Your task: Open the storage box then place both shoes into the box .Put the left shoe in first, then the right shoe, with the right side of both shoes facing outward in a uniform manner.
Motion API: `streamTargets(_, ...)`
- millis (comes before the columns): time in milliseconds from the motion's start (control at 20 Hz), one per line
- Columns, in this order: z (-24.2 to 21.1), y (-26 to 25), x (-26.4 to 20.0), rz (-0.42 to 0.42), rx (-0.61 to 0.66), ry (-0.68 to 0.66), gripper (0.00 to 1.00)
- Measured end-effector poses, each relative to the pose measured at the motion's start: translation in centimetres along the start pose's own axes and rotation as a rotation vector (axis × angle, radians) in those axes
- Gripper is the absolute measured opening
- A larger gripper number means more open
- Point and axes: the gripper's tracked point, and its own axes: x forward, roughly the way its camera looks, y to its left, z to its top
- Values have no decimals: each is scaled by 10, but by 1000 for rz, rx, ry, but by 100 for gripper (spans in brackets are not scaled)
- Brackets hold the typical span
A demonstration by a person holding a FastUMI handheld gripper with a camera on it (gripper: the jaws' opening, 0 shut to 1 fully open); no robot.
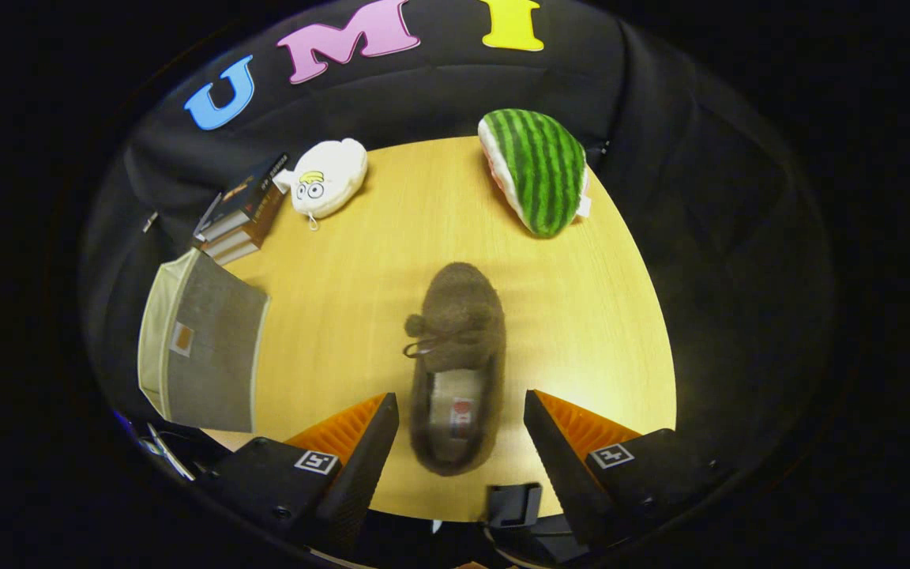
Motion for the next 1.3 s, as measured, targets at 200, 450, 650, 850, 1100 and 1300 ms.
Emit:
streamTargets(200,-3,-20,27,-1,-46,36,99)
streamTargets(450,-6,-33,55,-3,-46,74,99)
streamTargets(650,3,-32,70,18,-10,55,93)
streamTargets(850,-3,-21,73,47,36,82,53)
streamTargets(1100,-1,-21,72,18,26,72,12)
streamTargets(1300,-2,-17,67,21,12,63,5)
